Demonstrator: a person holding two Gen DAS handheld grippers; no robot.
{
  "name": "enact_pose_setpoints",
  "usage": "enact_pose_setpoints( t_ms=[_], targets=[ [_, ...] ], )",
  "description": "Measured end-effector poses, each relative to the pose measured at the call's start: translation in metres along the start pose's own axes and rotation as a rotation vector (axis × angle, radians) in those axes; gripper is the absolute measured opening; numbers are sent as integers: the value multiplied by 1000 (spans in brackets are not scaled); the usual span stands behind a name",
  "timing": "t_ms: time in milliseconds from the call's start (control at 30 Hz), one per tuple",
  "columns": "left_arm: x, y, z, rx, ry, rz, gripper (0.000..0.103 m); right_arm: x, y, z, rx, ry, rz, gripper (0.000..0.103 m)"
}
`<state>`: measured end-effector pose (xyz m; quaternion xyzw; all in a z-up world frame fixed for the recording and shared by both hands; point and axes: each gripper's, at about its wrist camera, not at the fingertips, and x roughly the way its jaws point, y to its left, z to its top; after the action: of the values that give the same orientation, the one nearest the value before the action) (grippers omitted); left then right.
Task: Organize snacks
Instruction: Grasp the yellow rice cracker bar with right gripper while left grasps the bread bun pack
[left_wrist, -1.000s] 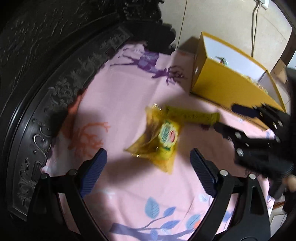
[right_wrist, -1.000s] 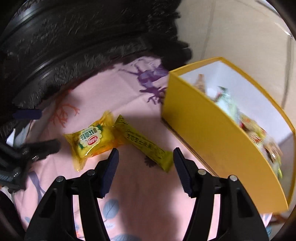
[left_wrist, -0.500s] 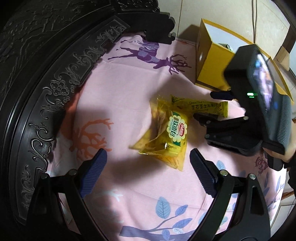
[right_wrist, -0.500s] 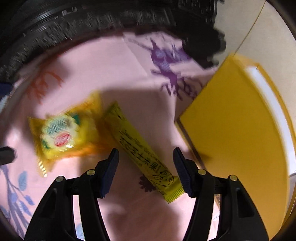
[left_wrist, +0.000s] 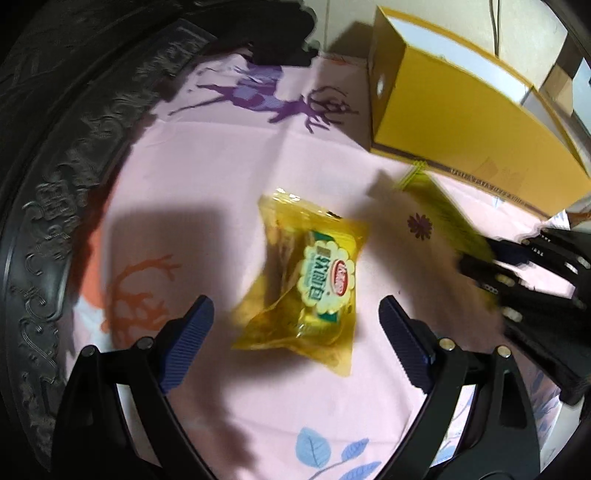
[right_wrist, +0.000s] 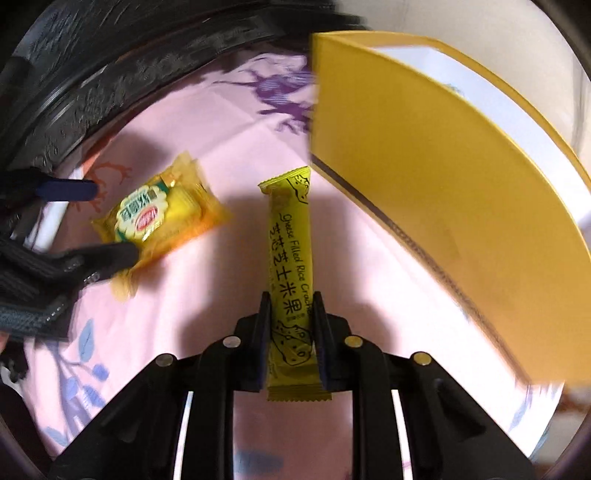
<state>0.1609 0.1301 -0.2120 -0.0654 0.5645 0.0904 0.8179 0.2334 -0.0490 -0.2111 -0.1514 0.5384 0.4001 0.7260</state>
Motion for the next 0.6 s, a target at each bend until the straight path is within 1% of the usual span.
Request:
enact_pose_setpoints(
  t_ms=[167, 300, 400, 467, 500, 533, 600],
  targets=[
    [17, -4, 4, 16, 23, 18, 92, -29, -11, -42, 136, -24, 13, 21],
    [22, -9, 5, 26, 25, 7, 92, -35, -11, -65, 218, -23, 34, 21],
    [30, -15, 3, 47, 30, 1, 90, -34, -7, -71, 253, -23, 47, 21],
    [34, -18, 2, 49, 35, 5, 74, -36, -5, -74, 269, -25, 53, 21],
    [37, -18, 2, 41, 37, -7, 72, -38, -4, -76, 274, -27, 54, 21],
    [36, -18, 1, 24, 18, -10, 66, -40, -4, -75, 275, -28, 55, 21],
    [34, -20, 1, 35, -3, -8, 53, -44, -4, -77, 278, -33, 53, 21]
  ],
)
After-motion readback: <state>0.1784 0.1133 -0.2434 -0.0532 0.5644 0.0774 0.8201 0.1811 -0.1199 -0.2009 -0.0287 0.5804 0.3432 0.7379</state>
